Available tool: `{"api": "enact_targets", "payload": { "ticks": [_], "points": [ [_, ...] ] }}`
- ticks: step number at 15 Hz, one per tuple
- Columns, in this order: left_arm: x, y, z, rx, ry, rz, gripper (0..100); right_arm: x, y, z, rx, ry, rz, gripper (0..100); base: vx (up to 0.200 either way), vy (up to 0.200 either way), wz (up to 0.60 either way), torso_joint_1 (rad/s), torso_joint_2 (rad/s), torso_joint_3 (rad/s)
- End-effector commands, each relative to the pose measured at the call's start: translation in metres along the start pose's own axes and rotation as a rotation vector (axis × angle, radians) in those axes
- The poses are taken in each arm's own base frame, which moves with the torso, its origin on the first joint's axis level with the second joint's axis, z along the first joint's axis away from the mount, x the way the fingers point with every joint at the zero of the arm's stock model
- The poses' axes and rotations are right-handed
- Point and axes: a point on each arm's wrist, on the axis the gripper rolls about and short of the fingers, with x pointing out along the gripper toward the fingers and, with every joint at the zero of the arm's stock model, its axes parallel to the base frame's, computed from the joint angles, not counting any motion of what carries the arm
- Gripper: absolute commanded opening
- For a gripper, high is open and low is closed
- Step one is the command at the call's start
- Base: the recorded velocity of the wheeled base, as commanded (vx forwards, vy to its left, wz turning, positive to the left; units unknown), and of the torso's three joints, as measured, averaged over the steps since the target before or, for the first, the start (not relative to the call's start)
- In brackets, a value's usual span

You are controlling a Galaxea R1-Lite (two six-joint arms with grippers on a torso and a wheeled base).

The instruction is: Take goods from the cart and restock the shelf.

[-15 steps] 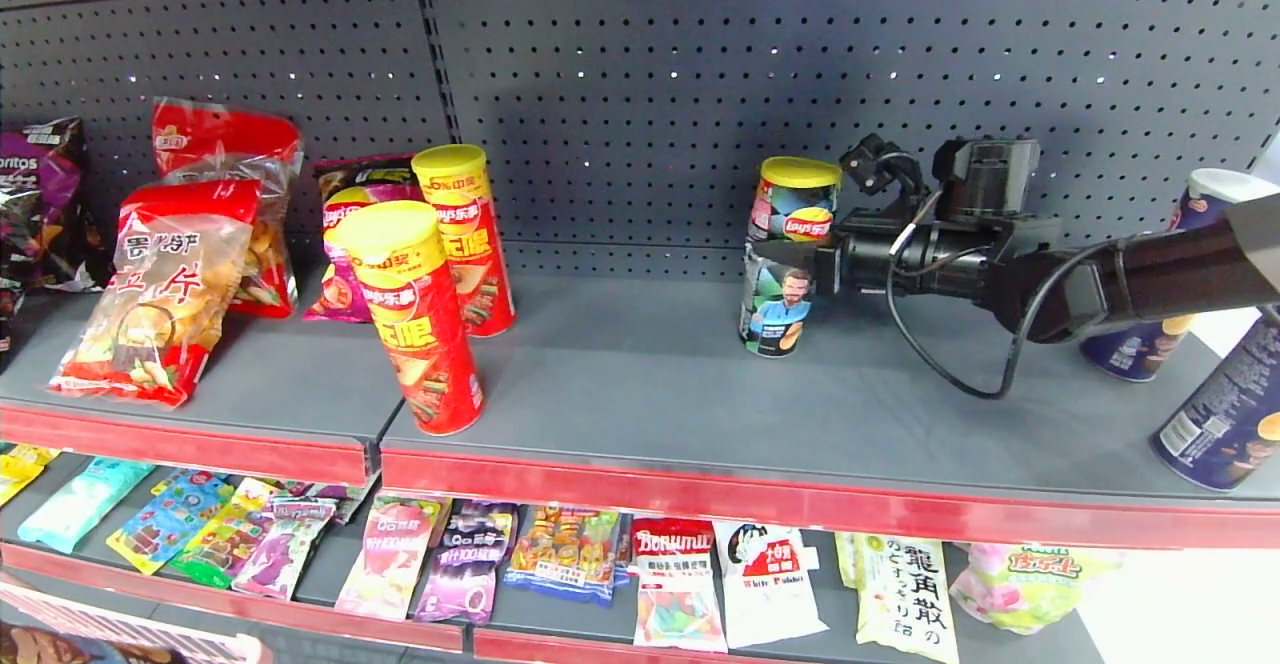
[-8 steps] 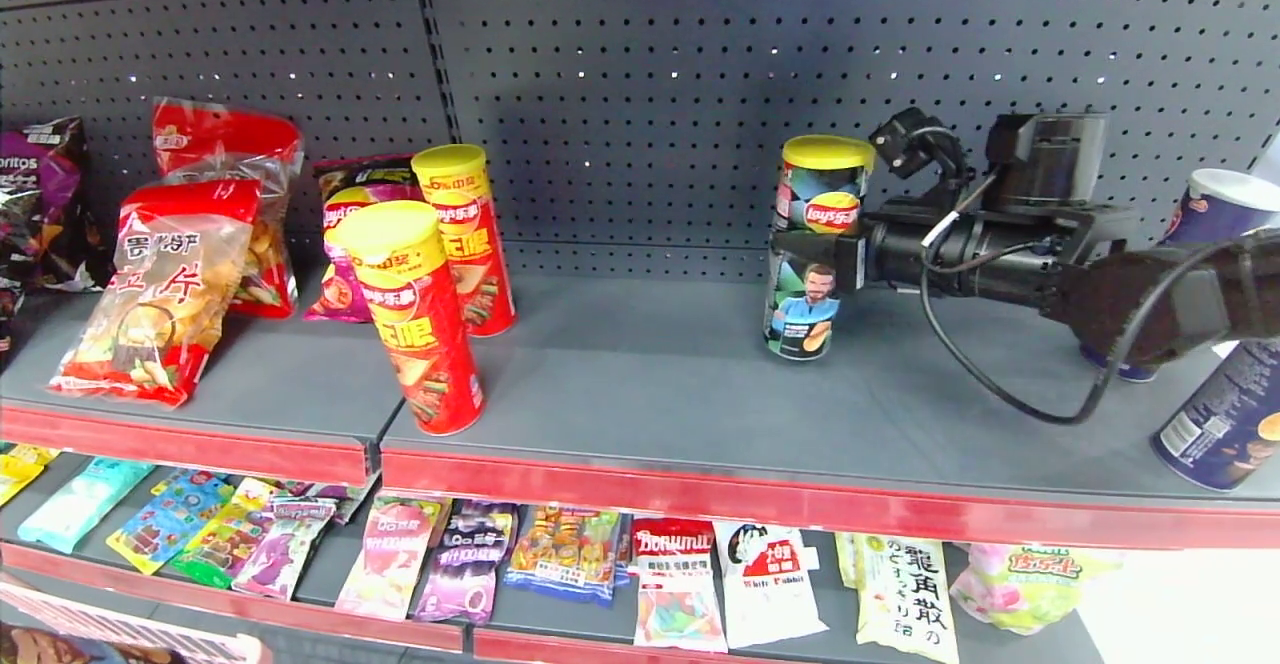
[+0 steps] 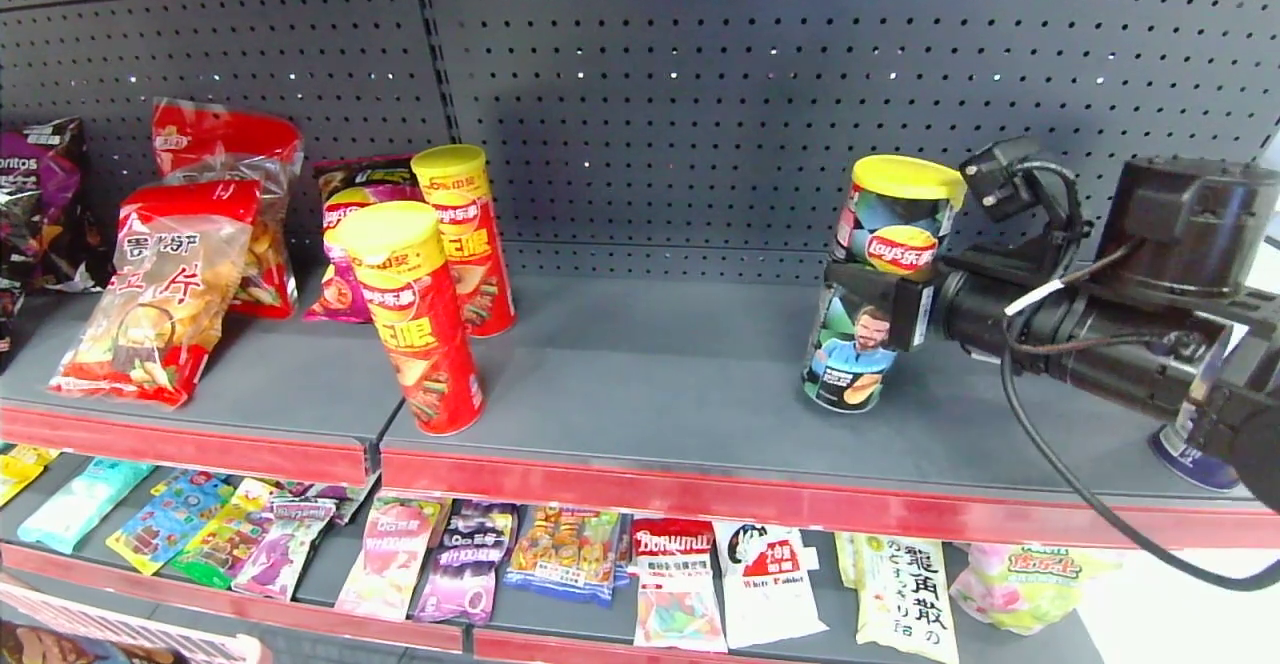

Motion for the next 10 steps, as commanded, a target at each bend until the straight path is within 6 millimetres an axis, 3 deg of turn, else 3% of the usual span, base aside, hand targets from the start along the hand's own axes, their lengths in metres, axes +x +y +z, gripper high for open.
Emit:
{"api": "enact_targets", "payload": {
  "ticks": [1, 5, 10],
  "points": [
    [0.001, 0.000, 0.000, -0.001, 0.004, 0.000, 0, -0.004, 0.008, -0.020, 0.004, 0.038, 0.021, 0, 0.000, 0.000, 0.00, 0.000, 0.00, 0.000],
    [0.001, 0.000, 0.000, -0.001, 0.005, 0.000, 0, -0.004, 0.032, -0.026, -0.005, 0.061, 0.007, 0, 0.000, 0.000, 0.00, 0.000, 0.00, 0.000],
    [0.001, 0.000, 0.000, -0.001, 0.005, 0.000, 0, -0.005, 0.037, -0.034, -0.001, 0.091, 0.006, 0, 0.000, 0.000, 0.00, 0.000, 0.00, 0.000]
  ]
}}
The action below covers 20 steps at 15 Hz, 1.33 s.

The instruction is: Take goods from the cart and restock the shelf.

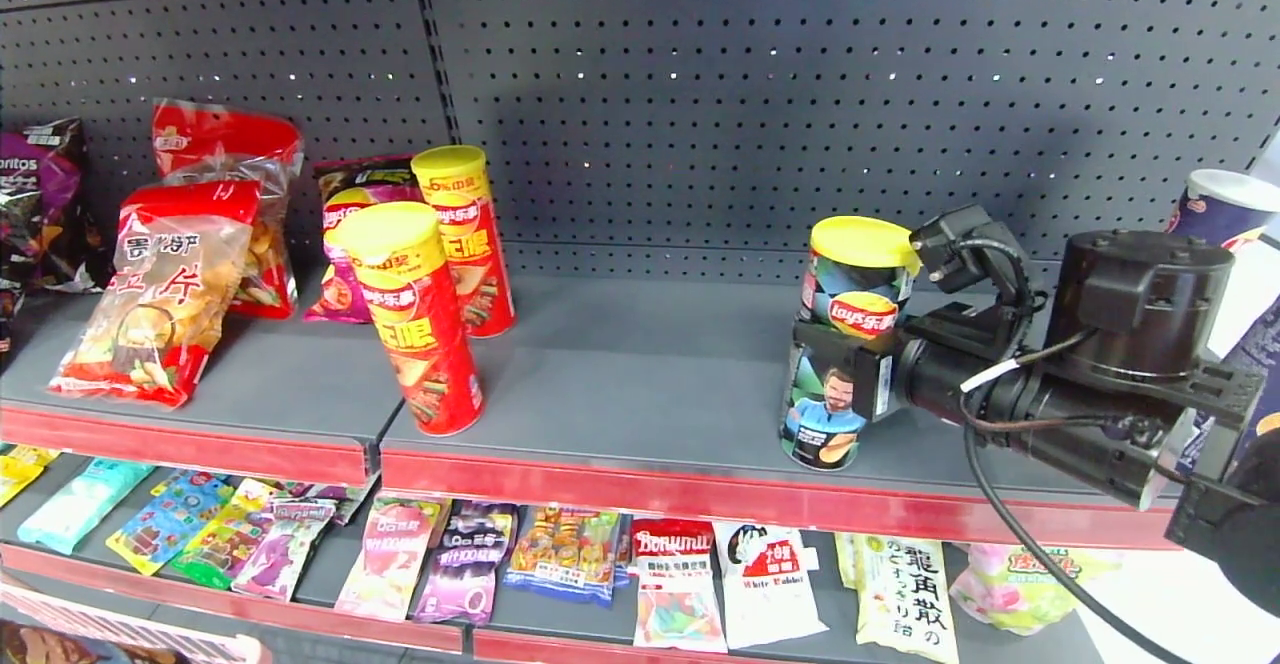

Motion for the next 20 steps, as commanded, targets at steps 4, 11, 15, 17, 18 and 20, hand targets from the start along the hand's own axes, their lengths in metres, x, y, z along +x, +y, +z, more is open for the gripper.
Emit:
{"api": "enact_targets", "payload": {
  "ticks": [4, 11, 15, 17, 18, 20],
  "points": [
    [0.000, 0.000, 0.000, 0.000, 0.002, 0.000, 0, -0.003, 0.002, -0.006, -0.004, 0.023, 0.001, 0, 0.000, 0.000, 0.00, 0.000, 0.00, 0.000],
    [0.000, 0.000, 0.000, 0.000, -0.001, 0.001, 0, -0.007, 0.012, -0.004, -0.008, 0.017, -0.062, 0, 0.000, 0.000, 0.00, 0.000, 0.00, 0.000],
    [0.000, 0.000, 0.000, 0.001, -0.003, 0.001, 0, -0.007, 0.014, -0.005, -0.011, 0.021, -0.105, 0, 0.000, 0.000, 0.00, 0.000, 0.00, 0.000],
    [0.000, 0.000, 0.000, 0.000, -0.001, 0.001, 0, -0.007, 0.015, -0.005, -0.013, 0.022, -0.099, 0, 0.000, 0.000, 0.00, 0.000, 0.00, 0.000],
    [0.000, 0.000, 0.000, 0.000, -0.001, 0.001, 0, -0.008, 0.017, -0.006, -0.014, 0.023, -0.093, 0, 0.000, 0.000, 0.00, 0.000, 0.00, 0.000],
    [0.000, 0.000, 0.000, 0.001, -0.003, 0.001, 0, -0.008, 0.019, -0.008, -0.016, 0.030, -0.085, 100, 0.000, 0.000, 0.00, 0.000, 0.00, 0.000]
  ]
}}
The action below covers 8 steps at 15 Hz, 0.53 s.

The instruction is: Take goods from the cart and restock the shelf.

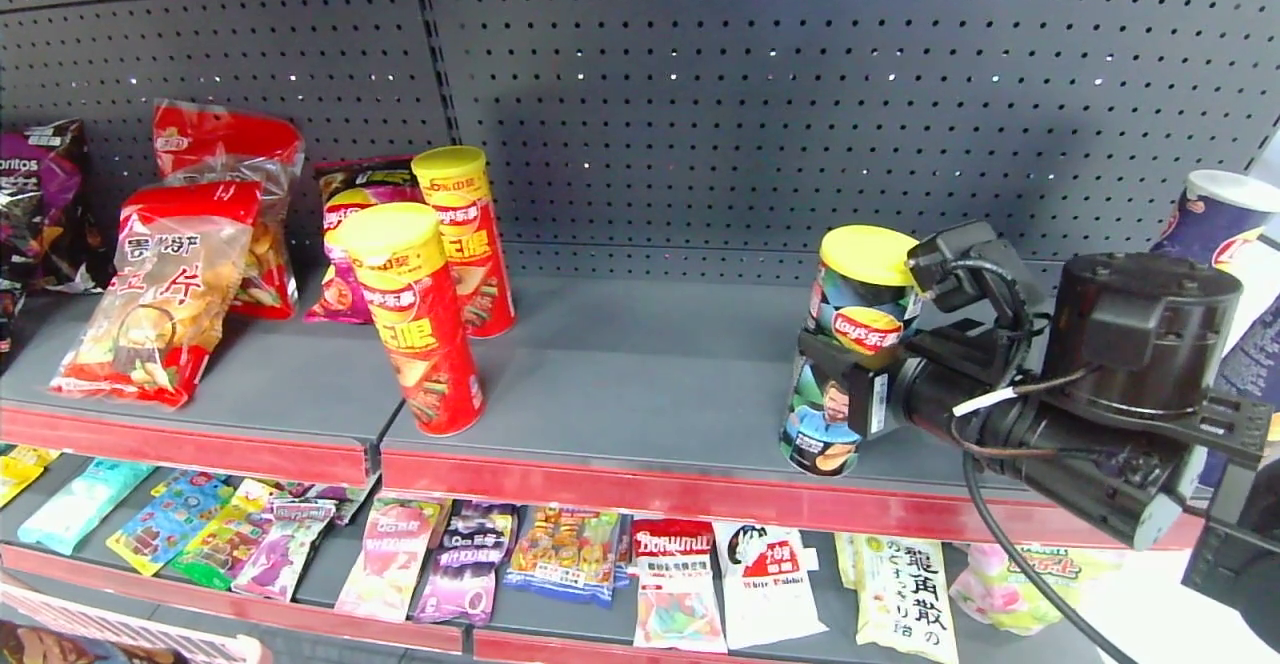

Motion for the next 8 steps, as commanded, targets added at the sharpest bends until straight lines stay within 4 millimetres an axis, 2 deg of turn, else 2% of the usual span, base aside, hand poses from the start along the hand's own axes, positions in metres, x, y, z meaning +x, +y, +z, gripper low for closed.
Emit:
{"api": "enact_targets", "payload": {
  "ticks": [1, 6, 8],
  "points": [
    [0.000, 0.000, 0.000, 0.000, 0.000, 0.000, 0, 0.000, 0.002, -0.002, -0.003, 0.009, 0.008, 100, 0.000, 0.000, 0.00, 0.000, 0.00, 0.000],
    [0.000, 0.000, 0.000, 0.000, 0.000, 0.000, 0, -0.009, -0.002, 0.004, 0.003, -0.020, -0.005, 100, 0.000, 0.000, 0.00, 0.000, 0.00, 0.000],
    [0.000, 0.000, 0.000, 0.000, -0.002, 0.000, 0, -0.024, -0.006, 0.004, 0.005, -0.035, -0.027, 100, 0.000, 0.000, 0.00, 0.000, 0.00, 0.000]
  ]
}}
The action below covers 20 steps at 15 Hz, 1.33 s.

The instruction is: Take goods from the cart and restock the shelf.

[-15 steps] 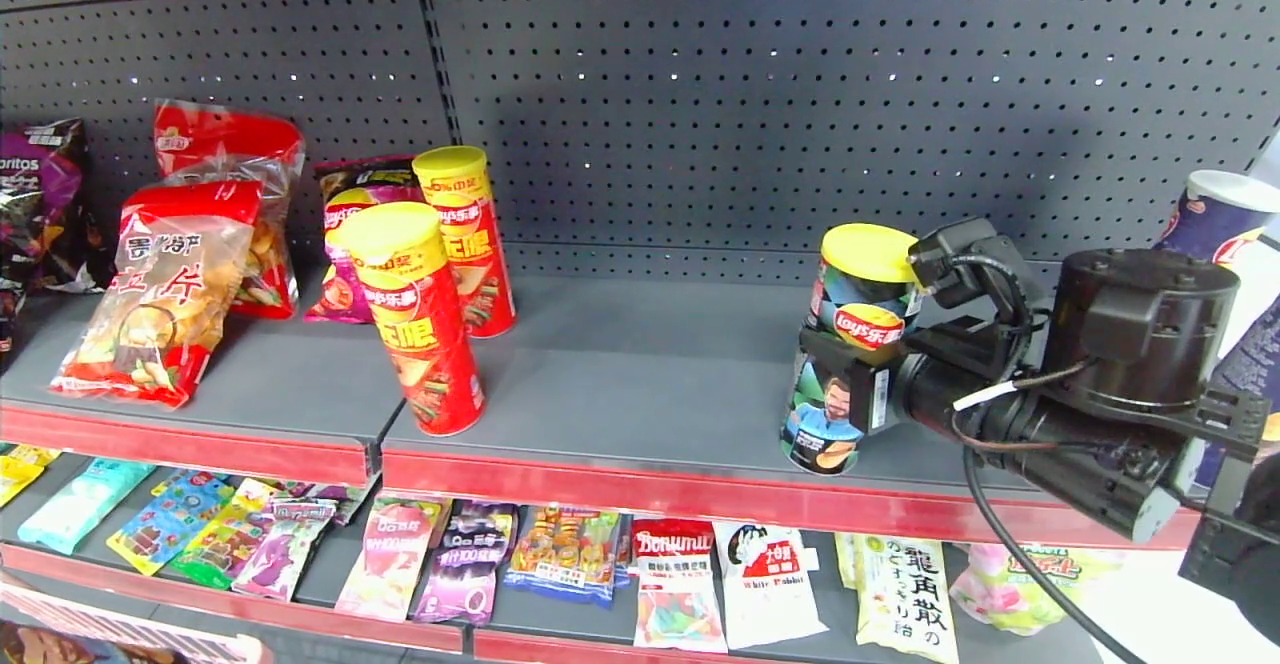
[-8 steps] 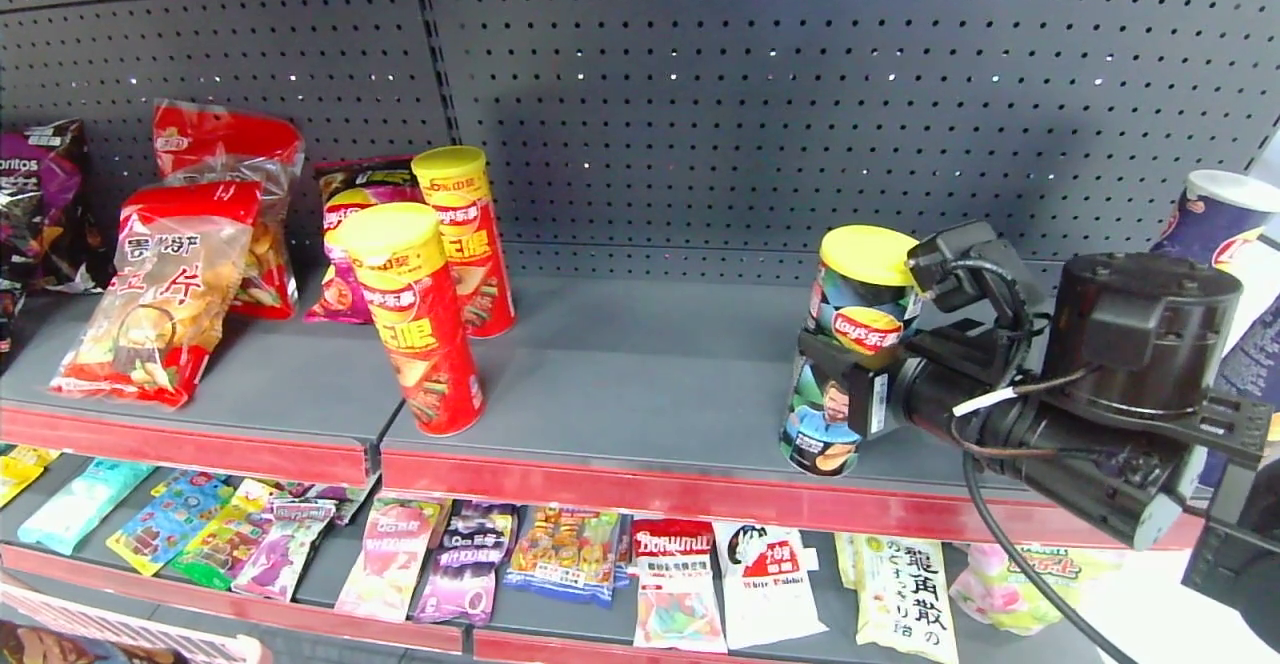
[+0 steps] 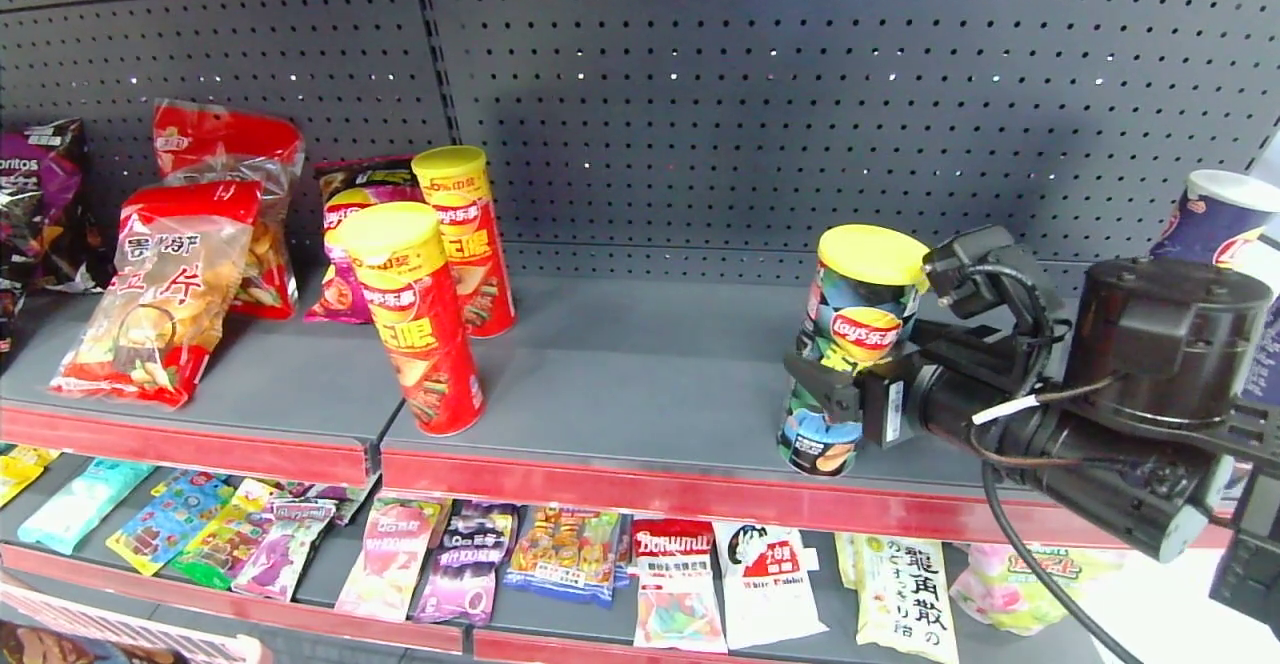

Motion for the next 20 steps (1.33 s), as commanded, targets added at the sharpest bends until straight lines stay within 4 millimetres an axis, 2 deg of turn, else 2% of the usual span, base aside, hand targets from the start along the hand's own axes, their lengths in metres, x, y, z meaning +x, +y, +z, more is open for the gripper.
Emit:
{"api": "enact_targets", "payload": {
  "ticks": [1, 6, 9, 10, 11, 12, 13, 14, 15, 16, 18, 19, 20],
  "points": [
    [0.000, 0.000, 0.000, 0.000, 0.000, 0.000, 0, -0.025, -0.006, 0.000, 0.003, -0.025, -0.009, 100, 0.000, 0.000, 0.00, 0.000, 0.00, 0.000],
    [0.002, 0.000, 0.001, -0.002, 0.012, -0.005, 0, -0.093, -0.020, -0.010, -0.003, -0.105, 0.001, 100, 0.000, 0.000, 0.00, 0.000, 0.00, 0.000],
    [0.005, 0.001, 0.001, 0.011, 0.026, -0.007, 0, -0.134, -0.028, -0.024, -0.033, -0.170, 0.048, 100, 0.000, 0.000, 0.00, 0.000, 0.00, 0.000],
    [0.006, 0.001, 0.001, 0.020, 0.035, -0.007, 0, -0.153, -0.032, -0.030, -0.035, -0.196, 0.097, 100, 0.000, 0.000, 0.00, 0.000, 0.00, 0.000],
    [0.009, 0.001, 0.002, 0.042, 0.045, -0.015, 0, -0.175, -0.042, -0.039, -0.043, -0.170, 0.059, 100, 0.000, 0.000, 0.00, 0.000, 0.00, 0.000],
    [0.009, 0.001, 0.002, 0.044, 0.046, -0.022, 0, -0.184, -0.044, -0.042, -0.048, -0.162, 0.037, 100, 0.000, 0.000, 0.00, 0.000, 0.00, 0.000],
    [0.010, 0.001, 0.003, 0.043, 0.048, -0.053, 0, -0.229, -0.051, -0.050, -0.056, -0.101, -0.059, 100, 0.000, 0.000, 0.00, 0.000, 0.00, 0.000],
    [0.010, 0.001, 0.002, 0.045, 0.048, -0.054, 0, -0.255, -0.052, -0.058, -0.042, -0.028, -0.158, 100, 0.000, 0.000, 0.00, 0.000, 0.00, 0.000],
    [0.010, 0.001, 0.002, 0.044, 0.051, -0.054, 0, -0.272, -0.049, -0.067, -0.020, 0.020, -0.252, 100, 0.000, 0.000, 0.00, 0.000, 0.00, 0.000],
    [0.011, 0.001, 0.003, 0.044, 0.049, -0.057, 0, -0.281, -0.045, -0.074, 0.033, 0.018, -0.332, 100, 0.000, 0.000, 0.00, 0.000, 0.00, 0.000],
    [0.011, 0.000, 0.002, 0.041, 0.054, -0.088, 0, -0.282, -0.039, -0.079, 0.092, 0.056, -0.492, 100, 0.000, 0.000, 0.00, 0.000, 0.00, 0.000],
    [0.011, 0.000, 0.002, 0.041, 0.054, -0.093, 0, -0.279, -0.036, -0.088, 0.109, 0.090, -0.534, 100, 0.000, 0.000, 0.00, 0.000, 0.00, 0.000],
    [0.011, 0.000, 0.002, 0.041, 0.054, -0.093, 0, -0.279, -0.031, -0.104, 0.108, 0.065, -0.503, 100, 0.000, 0.000, 0.00, 0.000, 0.00, 0.000]
  ]
}}
